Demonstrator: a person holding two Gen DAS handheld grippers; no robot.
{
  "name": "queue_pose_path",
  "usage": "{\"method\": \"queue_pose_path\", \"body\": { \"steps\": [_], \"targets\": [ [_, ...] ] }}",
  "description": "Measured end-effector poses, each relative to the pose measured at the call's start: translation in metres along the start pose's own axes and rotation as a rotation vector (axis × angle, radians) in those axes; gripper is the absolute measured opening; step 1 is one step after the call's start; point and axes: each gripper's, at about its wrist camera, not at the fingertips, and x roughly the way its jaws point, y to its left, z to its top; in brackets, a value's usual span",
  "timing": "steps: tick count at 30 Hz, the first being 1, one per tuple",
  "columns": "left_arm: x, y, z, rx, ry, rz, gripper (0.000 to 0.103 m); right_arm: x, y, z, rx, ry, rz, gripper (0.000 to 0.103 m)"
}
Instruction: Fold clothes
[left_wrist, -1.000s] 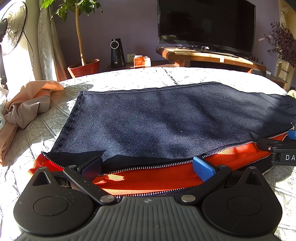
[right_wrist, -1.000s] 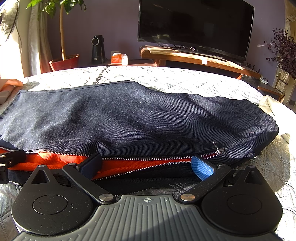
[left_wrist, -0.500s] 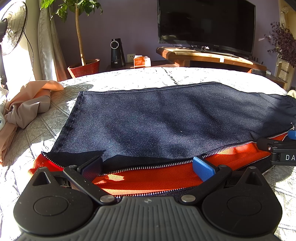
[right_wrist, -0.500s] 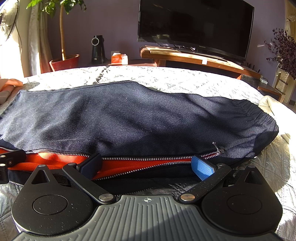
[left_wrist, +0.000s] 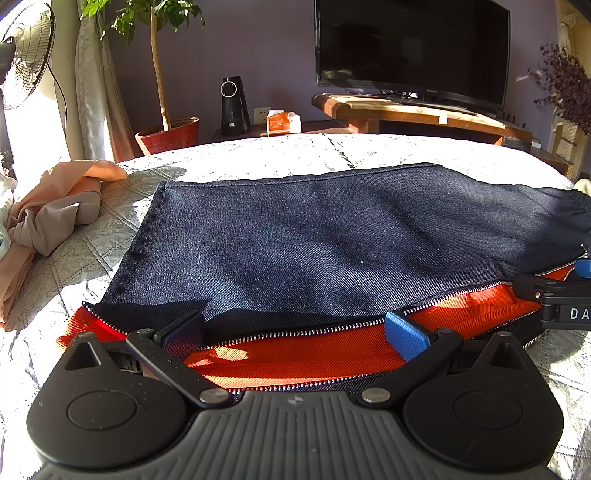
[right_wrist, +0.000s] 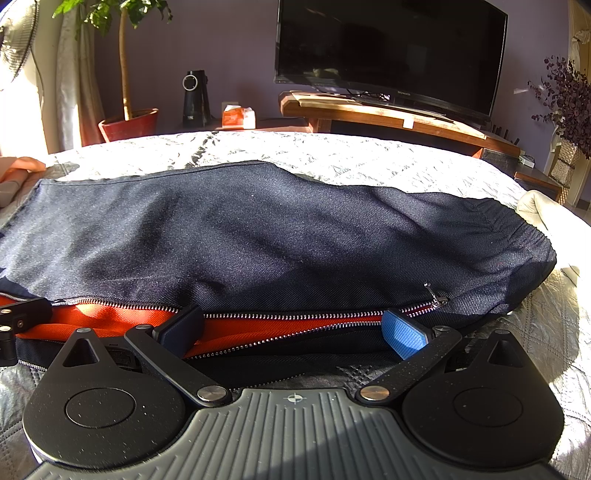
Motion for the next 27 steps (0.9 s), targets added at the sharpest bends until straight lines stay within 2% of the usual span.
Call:
{"method": "queue_pose_path", "body": {
  "steps": [21,27],
  "targets": [
    [0.0,0.0,0.0,-0.002,0.0,-0.002,0.103,0.0,0.0,0.0,-0.001,0.0,0.001,0.103],
    [-0.009,0.014,0.023,-0.029,0.085,0.122,0.103,0.0,-0.001,0.0,-0.001,0.0,0.001,0.103]
  ]
}}
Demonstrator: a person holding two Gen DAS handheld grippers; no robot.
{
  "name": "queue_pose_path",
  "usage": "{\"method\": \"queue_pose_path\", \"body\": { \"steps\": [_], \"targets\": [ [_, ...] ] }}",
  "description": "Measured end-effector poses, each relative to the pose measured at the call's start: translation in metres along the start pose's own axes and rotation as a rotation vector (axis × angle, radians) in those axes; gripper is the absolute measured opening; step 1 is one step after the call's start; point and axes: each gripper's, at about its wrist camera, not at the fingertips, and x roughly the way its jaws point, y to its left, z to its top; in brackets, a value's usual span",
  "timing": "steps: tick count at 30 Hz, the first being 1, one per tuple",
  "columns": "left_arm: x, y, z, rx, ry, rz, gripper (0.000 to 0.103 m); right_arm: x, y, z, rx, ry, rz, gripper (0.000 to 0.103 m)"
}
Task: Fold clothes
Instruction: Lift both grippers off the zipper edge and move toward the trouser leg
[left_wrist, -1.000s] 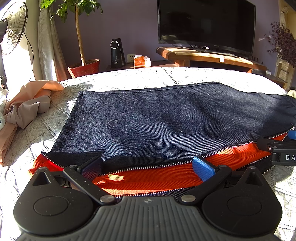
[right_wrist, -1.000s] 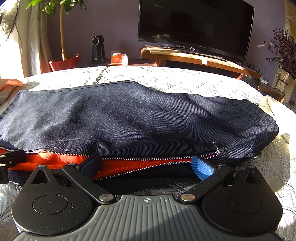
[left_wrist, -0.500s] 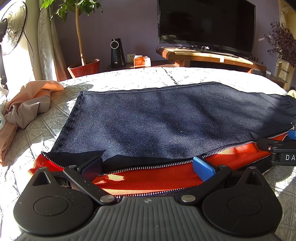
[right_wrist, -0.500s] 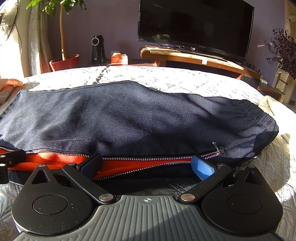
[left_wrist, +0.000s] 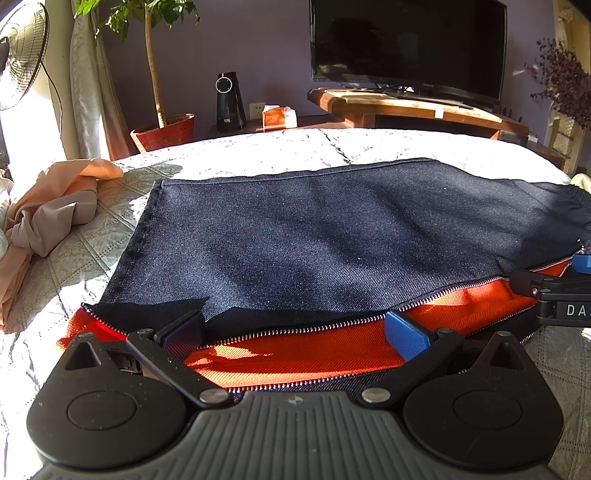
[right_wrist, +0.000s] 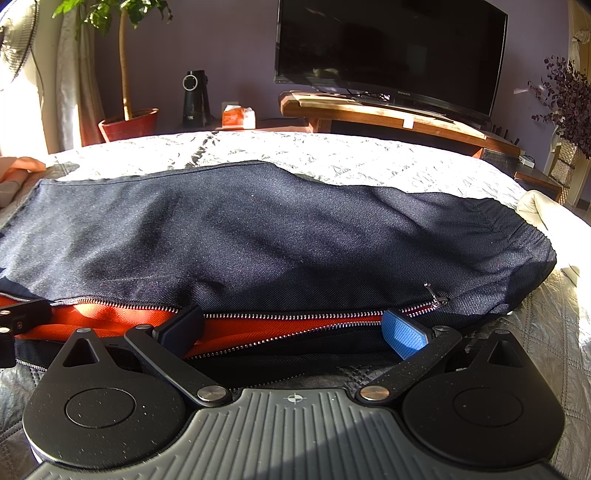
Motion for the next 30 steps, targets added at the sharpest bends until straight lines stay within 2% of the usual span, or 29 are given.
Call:
{"method": "queue_pose_path", "body": {
  "steps": [2,5,8,10,11,12,14,18,20,22,23,25,27,30],
  "targets": [
    [-0.003,0.005,0.008,-0.01,0.031,0.046,0.102,0.0,0.0,0.0,0.0,0.0,0.0,0.103],
    [-0.008,0.013,0.021,-0.026,0.079,0.115,0.09,0.0,-0.001,0.0,0.0,0.0,0.001,0.103],
    [-0.015,0.025,0.035,-0.061,0.12,0.166,0.09,0.0,-0.001,0.0,0.0,0.0,0.001,0.103],
    [-0.025,0.05,0.047,-0.172,0.129,0.116,0.089,0.0,-0.001,0.0,0.0,0.0,0.001,0.103],
    [-0.026,0.061,0.05,-0.22,0.155,0.087,0.084,0.0,-0.001,0.0,0.0,0.0,0.001,0.103],
    [-0.027,0.071,0.053,-0.25,0.184,0.062,0.079,0.0,-0.001,0.0,0.0,0.0,0.001,0.103],
    [-0.029,0.085,0.057,-0.258,0.215,0.029,0.077,0.0,-0.001,0.0,0.0,0.0,0.001,0.103],
    [-0.044,0.097,0.065,-0.195,0.157,0.033,0.077,0.0,-0.001,0.0,0.0,0.0,0.002,0.103],
    [-0.054,0.097,0.071,-0.136,0.125,0.01,0.078,0.0,-0.001,0.0,0.0,0.0,0.002,0.103],
    [-0.065,0.1,0.076,-0.09,0.065,0.049,0.079,0.0,-0.001,0.0,0.0,0.0,0.002,0.103],
    [-0.069,0.105,0.08,-0.084,0.036,0.085,0.084,0.0,-0.001,0.0,0.0,0.0,0.002,0.103],
    [-0.071,0.122,0.088,-0.126,0.009,0.149,0.087,0.0,-0.001,0.0,0.0,0.0,0.002,0.103],
    [-0.067,0.144,0.091,-0.21,0.035,0.139,0.083,0.0,-0.001,0.0,0.0,0.0,0.002,0.103],
    [-0.061,0.168,0.091,-0.297,0.06,0.154,0.083,0.0,-0.001,0.0,-0.004,0.0,0.0,0.103]
  ]
}}
